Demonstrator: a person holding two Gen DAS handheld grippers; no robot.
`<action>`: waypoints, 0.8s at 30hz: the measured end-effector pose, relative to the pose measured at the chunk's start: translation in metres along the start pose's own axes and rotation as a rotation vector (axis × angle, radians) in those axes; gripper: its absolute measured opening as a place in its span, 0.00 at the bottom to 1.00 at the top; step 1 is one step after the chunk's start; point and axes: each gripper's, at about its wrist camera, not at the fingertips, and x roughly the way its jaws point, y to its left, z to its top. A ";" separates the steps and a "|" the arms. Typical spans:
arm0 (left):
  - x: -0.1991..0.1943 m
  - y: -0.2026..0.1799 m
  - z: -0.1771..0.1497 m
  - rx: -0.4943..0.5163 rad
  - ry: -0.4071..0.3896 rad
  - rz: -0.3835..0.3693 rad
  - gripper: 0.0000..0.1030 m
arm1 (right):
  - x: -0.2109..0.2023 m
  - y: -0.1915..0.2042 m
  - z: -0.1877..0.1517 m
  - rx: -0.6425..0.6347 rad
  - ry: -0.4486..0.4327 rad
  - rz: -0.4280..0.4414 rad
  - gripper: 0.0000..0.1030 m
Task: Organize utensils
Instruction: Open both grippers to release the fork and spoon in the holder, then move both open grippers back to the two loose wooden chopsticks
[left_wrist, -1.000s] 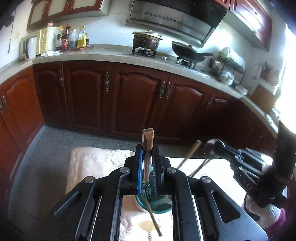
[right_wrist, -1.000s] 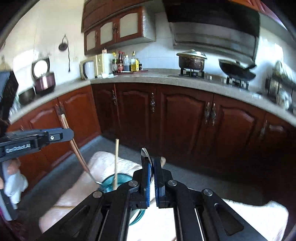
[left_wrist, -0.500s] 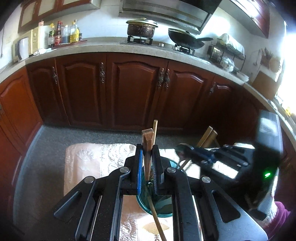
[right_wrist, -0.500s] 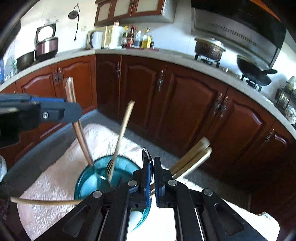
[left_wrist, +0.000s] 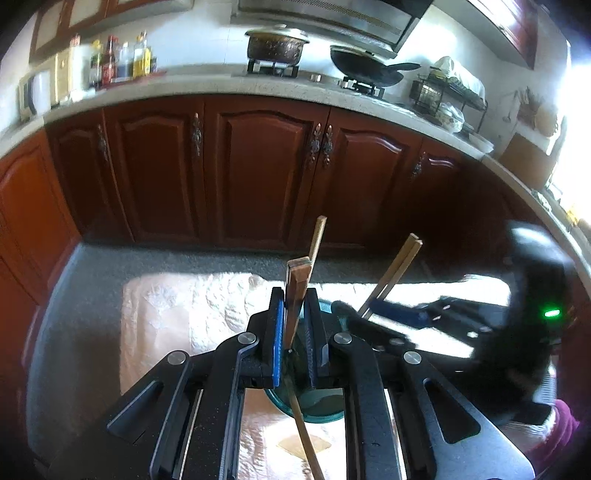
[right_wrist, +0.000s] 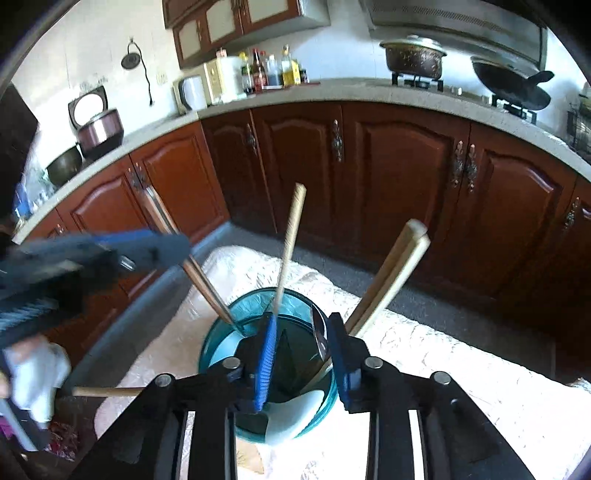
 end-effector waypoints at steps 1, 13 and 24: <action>0.002 0.001 -0.002 -0.010 0.013 -0.007 0.09 | -0.005 0.001 0.000 0.003 -0.006 0.002 0.28; 0.004 0.011 -0.015 -0.073 0.069 -0.033 0.15 | -0.083 -0.018 -0.040 0.097 -0.085 -0.003 0.40; -0.012 0.017 -0.027 -0.103 0.086 -0.056 0.33 | -0.113 -0.041 -0.085 0.255 -0.076 -0.004 0.45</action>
